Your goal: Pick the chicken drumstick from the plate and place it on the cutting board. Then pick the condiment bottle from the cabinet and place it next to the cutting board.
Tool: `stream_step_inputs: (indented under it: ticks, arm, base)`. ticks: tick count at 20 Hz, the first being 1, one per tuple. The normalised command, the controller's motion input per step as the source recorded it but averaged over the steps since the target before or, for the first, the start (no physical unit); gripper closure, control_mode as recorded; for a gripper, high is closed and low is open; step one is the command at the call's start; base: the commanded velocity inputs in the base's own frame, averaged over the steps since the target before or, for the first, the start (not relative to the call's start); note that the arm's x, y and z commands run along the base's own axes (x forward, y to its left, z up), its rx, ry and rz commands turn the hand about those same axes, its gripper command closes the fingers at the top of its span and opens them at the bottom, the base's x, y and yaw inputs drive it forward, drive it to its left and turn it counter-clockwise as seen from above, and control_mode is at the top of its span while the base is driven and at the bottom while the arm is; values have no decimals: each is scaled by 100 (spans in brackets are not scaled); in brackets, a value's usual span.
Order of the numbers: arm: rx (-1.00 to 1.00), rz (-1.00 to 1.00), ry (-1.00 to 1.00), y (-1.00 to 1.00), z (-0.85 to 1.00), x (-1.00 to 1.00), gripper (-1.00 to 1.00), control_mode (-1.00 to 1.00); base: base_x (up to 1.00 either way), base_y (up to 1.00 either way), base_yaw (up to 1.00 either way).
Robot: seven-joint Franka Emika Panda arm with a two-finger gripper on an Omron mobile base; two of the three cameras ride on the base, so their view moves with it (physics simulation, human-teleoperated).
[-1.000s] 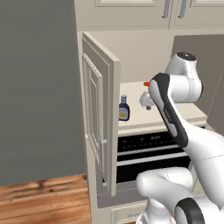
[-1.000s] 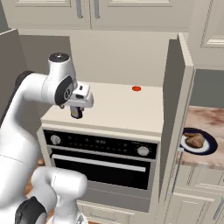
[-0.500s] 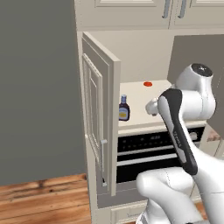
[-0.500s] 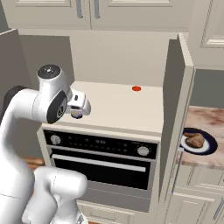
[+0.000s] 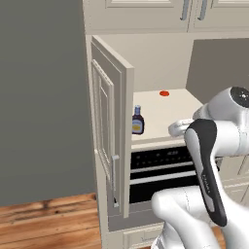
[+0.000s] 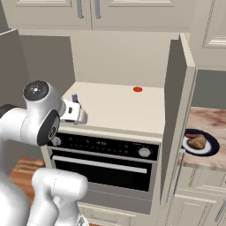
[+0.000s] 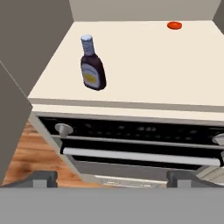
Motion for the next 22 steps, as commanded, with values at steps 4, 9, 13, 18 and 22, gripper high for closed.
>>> stream_step_inputs:
  ticks: [4, 9, 13, 18, 22]
  arm:
    - [1, 0, -11, -5, 9, -38, -100, -100]
    - [1, 0, -12, -7, 11, -42, -100, -100]
    - [1, 0, -11, -5, 13, -42, -100, -100]
    - [1, 0, -10, -2, 17, -42, -100, -100]
    - [1, 0, -11, 0, 17, -43, -100, -100]
  base:
    - [0, 0, 0]
    - [0, 0, 0]
    - [0, 0, 0]
    - [0, 0, 0]
    - [0, 0, 0]
